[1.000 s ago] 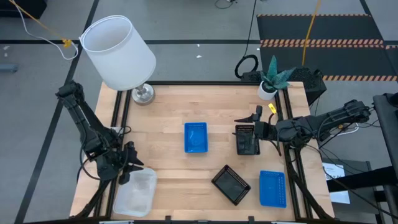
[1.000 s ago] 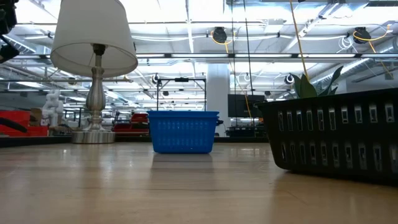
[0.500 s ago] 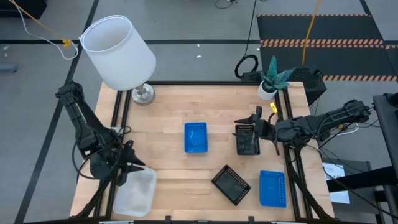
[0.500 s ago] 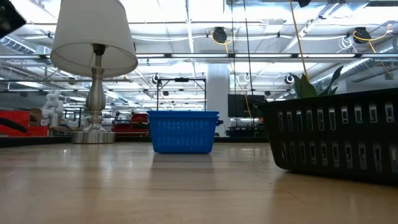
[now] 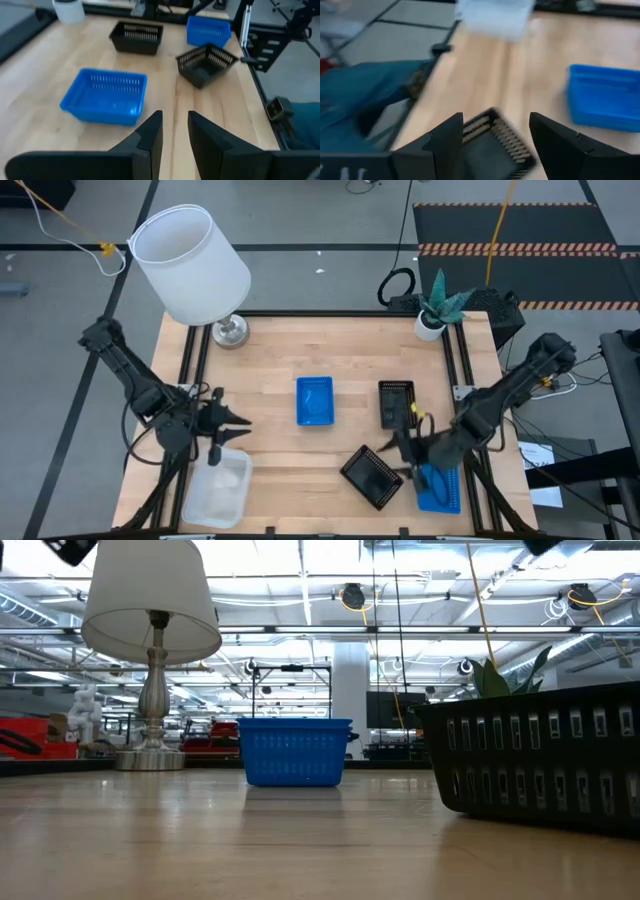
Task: Stack baskets by color
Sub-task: Stack the bottom black bin on the top black bin
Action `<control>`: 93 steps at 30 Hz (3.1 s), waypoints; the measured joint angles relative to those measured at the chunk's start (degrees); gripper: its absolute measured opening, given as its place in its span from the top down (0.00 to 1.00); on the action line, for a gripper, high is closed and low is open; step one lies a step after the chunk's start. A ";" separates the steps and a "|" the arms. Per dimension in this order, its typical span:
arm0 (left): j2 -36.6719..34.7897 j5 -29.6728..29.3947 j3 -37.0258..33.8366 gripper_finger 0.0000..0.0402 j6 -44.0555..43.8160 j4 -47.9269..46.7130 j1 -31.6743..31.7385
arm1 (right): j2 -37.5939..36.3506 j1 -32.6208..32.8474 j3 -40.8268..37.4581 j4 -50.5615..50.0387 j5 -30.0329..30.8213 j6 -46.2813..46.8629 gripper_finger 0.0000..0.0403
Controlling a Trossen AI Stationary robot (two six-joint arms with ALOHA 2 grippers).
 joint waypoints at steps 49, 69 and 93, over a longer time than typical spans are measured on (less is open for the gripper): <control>18.10 0.14 0.00 0.77 13.55 20.74 8.22 | 24.75 8.02 3.02 -1.30 -15.06 3.85 0.85; 18.10 0.22 -0.02 0.77 14.32 22.36 8.29 | 22.55 7.89 5.02 -0.64 -14.55 1.91 0.98; 22.59 0.16 -0.07 0.77 13.66 24.15 9.52 | 22.49 5.25 37.61 -51.04 1.77 8.33 0.98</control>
